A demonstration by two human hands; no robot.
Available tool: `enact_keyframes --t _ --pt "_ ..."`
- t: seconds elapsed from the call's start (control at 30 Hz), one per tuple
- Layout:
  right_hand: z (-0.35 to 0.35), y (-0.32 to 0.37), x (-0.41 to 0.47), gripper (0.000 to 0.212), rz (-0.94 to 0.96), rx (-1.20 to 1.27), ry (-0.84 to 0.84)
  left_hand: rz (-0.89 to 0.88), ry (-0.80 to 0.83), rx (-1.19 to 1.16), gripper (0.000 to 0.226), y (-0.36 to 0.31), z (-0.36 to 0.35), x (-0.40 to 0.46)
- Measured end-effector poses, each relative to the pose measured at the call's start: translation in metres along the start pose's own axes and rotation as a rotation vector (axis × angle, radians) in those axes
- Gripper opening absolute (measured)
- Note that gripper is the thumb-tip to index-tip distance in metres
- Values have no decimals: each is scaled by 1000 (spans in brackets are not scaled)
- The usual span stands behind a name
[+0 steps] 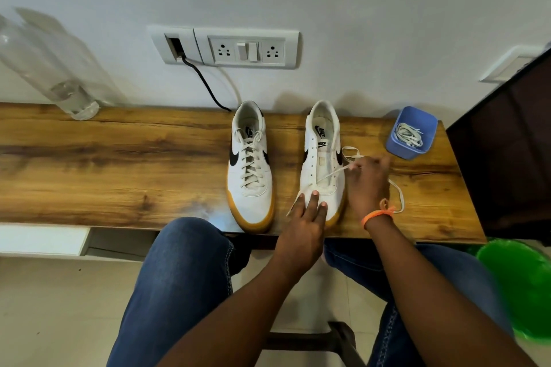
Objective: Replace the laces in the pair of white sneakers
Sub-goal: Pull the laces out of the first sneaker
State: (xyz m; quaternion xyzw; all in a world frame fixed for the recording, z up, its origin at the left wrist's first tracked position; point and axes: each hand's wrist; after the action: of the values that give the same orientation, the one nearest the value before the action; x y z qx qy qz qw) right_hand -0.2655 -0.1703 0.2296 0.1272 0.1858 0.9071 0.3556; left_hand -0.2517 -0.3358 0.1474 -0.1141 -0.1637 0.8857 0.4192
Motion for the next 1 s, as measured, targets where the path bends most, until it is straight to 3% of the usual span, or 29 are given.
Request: enact_keyframes --t 0.07,0.13,0.27,0.37,0.47,0.6,0.67,0.83,1.0 --pt "9 -8 6 10 -168 68 -52 6 -24 -23 61 -4 4 -2" --pt "12 -10 4 9 -161 33 -33 13 -27 -32 61 -5 5 -3" --pt "3 5 -12 23 327 -67 92 11 -47 -43 61 -6 5 -3" --pt "-10 6 -19 5 453 -160 194 -6 -13 -19 63 -3 2 -1" --pt "-12 7 -16 6 326 -108 138 7 11 -27 65 -1 -2 0" --pt "-1 -2 3 10 -65 7 56 12 9 -38 64 0 -3 -1" --pt "0 -5 3 12 -98 -6 90 20 5 -39 64 0 -3 0" --pt "-4 9 -17 36 337 -88 135 -19 53 36 53 3 -7 3" --pt "-13 5 -19 2 421 -149 176 -25 48 65 54 4 -9 3"
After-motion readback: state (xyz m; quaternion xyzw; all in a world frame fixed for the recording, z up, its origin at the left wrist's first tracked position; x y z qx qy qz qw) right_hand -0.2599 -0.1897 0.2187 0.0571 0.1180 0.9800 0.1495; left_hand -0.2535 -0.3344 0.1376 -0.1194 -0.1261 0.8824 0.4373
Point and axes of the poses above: each hand's wrist, its own x-axis towards the middle knuckle, its own z-axis out of the back of the hand, y = z × x, and after that the axes turned 7 degrees about -x, right-handed
